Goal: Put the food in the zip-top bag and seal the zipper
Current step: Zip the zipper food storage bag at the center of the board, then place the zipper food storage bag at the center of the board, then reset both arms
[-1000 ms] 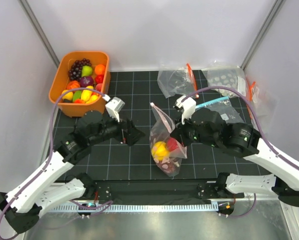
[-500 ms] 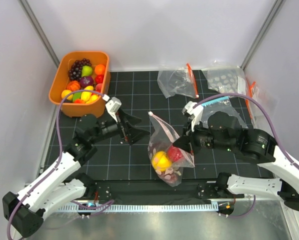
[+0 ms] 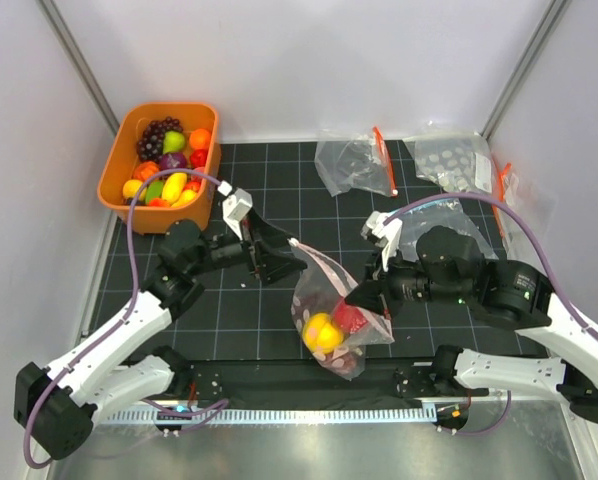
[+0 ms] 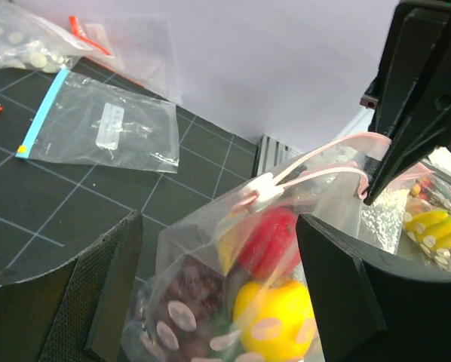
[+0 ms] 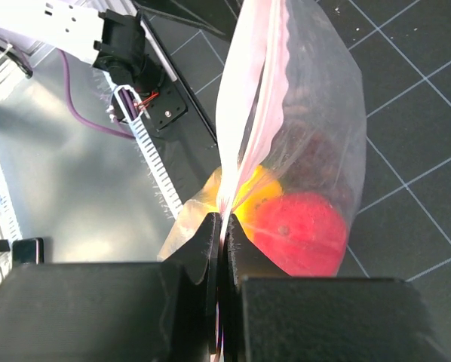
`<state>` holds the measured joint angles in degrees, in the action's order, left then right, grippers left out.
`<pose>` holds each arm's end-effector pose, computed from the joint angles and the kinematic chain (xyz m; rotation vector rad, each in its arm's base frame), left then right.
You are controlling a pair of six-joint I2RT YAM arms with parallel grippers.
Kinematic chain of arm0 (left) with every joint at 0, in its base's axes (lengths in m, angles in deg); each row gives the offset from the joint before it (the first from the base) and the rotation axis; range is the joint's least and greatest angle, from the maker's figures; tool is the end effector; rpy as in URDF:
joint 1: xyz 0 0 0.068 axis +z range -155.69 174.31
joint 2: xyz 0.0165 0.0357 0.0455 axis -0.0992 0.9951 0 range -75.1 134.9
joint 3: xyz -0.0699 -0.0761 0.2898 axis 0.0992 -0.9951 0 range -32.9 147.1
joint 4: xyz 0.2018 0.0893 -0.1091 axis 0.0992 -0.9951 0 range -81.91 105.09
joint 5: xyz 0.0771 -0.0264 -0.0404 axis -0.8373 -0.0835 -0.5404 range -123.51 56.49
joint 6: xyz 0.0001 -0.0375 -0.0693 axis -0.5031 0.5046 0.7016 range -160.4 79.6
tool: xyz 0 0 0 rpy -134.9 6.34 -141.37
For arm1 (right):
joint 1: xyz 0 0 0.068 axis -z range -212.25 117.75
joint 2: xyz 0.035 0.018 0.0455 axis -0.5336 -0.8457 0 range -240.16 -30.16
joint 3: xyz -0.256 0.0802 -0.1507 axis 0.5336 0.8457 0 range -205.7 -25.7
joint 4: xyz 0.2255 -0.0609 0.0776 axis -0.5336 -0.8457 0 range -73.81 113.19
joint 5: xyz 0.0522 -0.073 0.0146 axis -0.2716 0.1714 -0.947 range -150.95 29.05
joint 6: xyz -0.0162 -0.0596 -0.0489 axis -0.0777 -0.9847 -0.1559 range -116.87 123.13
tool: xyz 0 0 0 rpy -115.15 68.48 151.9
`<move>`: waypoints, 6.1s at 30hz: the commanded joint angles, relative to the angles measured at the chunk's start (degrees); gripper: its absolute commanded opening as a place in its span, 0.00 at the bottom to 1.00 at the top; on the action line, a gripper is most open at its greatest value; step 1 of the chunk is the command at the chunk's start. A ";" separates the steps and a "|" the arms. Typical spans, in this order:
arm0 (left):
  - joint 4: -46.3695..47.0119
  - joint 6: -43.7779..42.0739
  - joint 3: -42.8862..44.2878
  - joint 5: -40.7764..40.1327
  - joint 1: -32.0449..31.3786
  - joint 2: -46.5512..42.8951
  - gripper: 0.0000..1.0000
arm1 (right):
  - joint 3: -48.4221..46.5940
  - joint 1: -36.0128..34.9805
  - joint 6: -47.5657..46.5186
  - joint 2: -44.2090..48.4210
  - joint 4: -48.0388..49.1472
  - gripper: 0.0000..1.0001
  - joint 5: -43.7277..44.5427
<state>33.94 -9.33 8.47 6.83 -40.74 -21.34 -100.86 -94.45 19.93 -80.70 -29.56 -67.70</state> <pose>0.1416 -0.1527 0.3791 0.6856 1.5153 -1.4130 0.0566 0.1246 0.4283 -0.9220 2.0026 0.9402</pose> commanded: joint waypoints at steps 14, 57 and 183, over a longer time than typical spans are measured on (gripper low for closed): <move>-3.80 -6.62 5.57 1.24 0.42 0.21 0.00 | 0.01 -0.21 -0.89 1.68 3.36 0.58 10.07; -0.13 -6.90 -0.76 9.24 0.24 -3.04 0.00 | -12.21 1.02 -24.88 -21.70 14.35 0.45 -3.10; -56.91 -8.04 3.90 -21.43 30.30 -31.50 1.00 | 48.07 1.99 11.95 23.20 33.49 0.87 36.66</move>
<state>-23.69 -16.58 11.70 -16.34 -10.27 -48.36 -55.31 -92.39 30.36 -61.58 -4.43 -32.11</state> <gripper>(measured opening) 0.996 0.854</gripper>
